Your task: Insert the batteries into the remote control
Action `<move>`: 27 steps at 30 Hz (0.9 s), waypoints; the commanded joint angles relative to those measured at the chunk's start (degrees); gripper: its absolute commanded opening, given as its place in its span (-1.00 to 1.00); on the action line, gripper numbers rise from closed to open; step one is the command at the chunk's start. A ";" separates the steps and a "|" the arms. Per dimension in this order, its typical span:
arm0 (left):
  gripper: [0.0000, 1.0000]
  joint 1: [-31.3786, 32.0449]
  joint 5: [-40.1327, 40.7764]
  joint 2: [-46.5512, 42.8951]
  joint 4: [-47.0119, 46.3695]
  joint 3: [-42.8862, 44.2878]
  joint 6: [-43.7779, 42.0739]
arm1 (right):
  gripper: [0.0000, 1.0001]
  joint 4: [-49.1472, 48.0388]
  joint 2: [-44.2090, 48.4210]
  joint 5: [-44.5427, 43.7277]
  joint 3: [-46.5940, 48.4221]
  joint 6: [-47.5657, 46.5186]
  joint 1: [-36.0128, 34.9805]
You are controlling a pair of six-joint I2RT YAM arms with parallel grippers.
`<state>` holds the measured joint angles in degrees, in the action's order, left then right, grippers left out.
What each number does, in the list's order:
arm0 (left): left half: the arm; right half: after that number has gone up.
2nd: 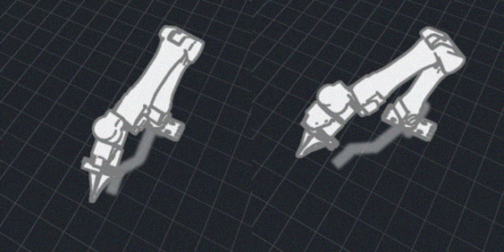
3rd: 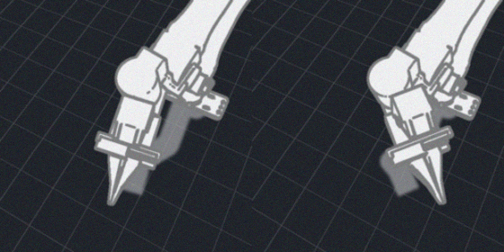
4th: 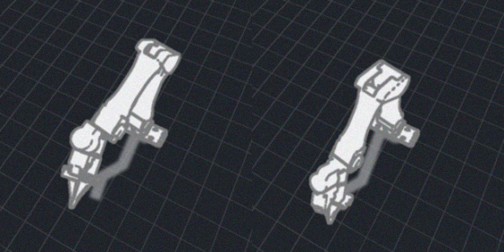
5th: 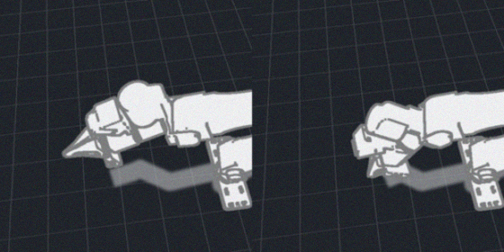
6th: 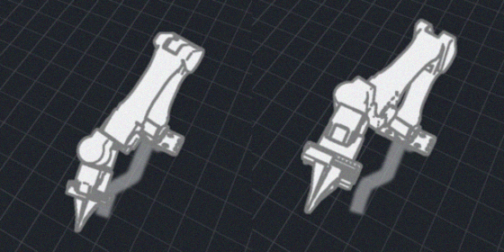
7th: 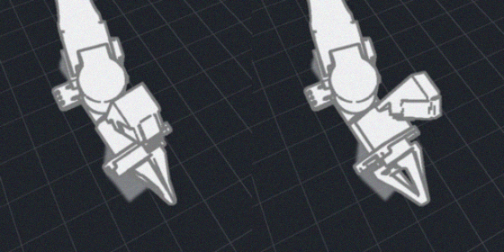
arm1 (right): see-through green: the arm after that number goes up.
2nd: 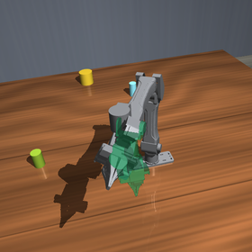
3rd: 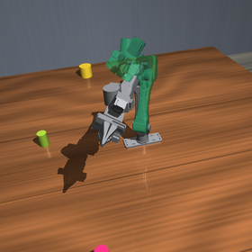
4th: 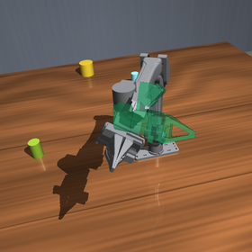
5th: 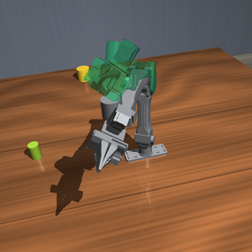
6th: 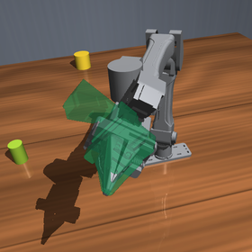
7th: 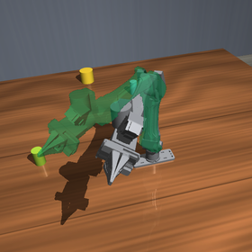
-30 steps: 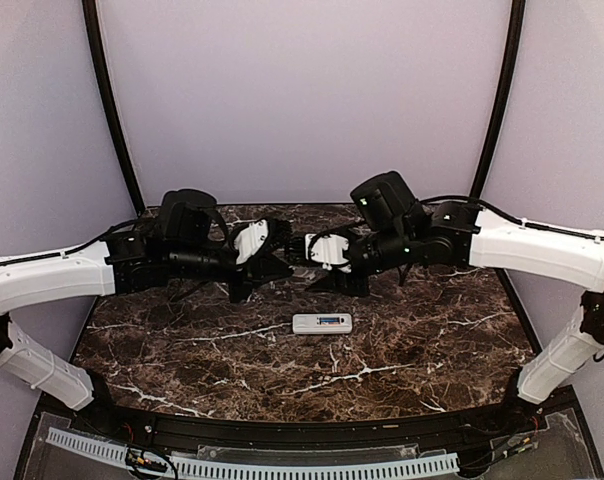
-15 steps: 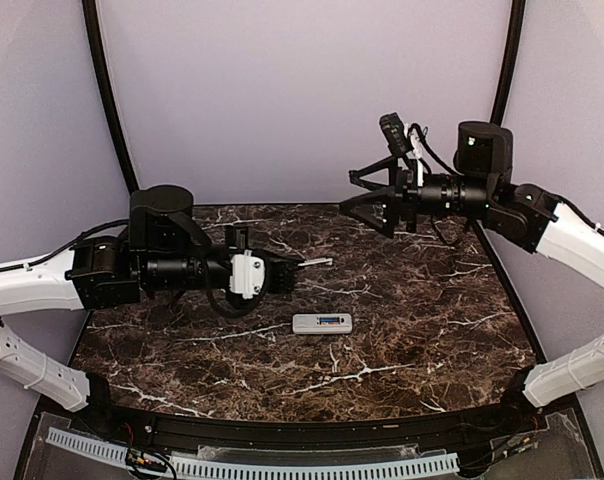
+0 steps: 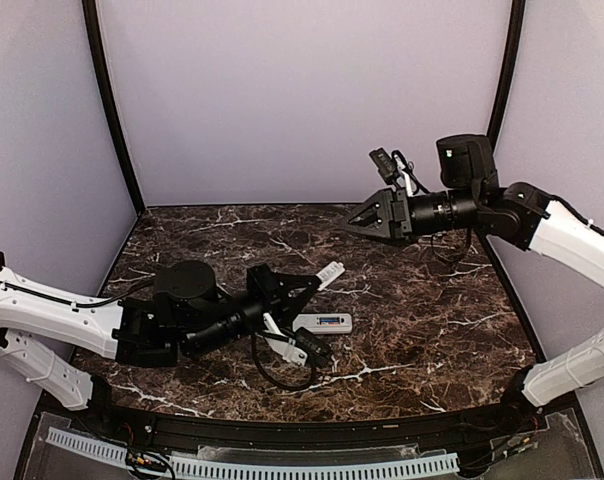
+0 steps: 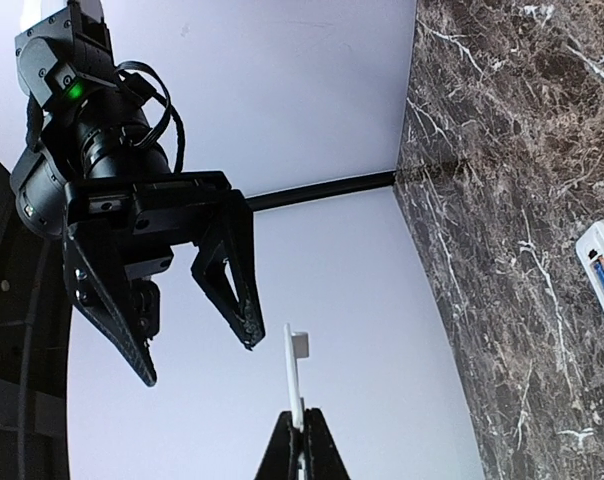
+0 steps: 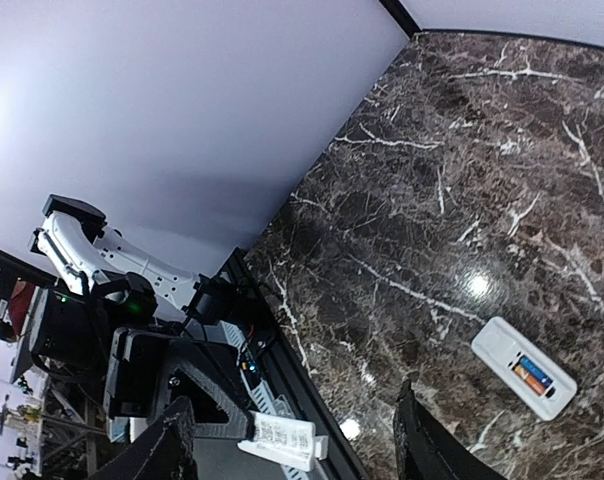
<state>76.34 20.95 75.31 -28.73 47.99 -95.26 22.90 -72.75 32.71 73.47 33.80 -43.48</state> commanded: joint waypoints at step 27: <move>-1.00 4.57 4.44 5.66 -22.53 -1.59 -11.93 | -0.63 -13.70 5.81 0.97 -10.48 13.79 -7.17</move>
<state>80.31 25.41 80.58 -49.95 45.95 -107.37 13.89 -66.98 33.61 63.77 46.06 -49.93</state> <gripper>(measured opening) 0.010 0.217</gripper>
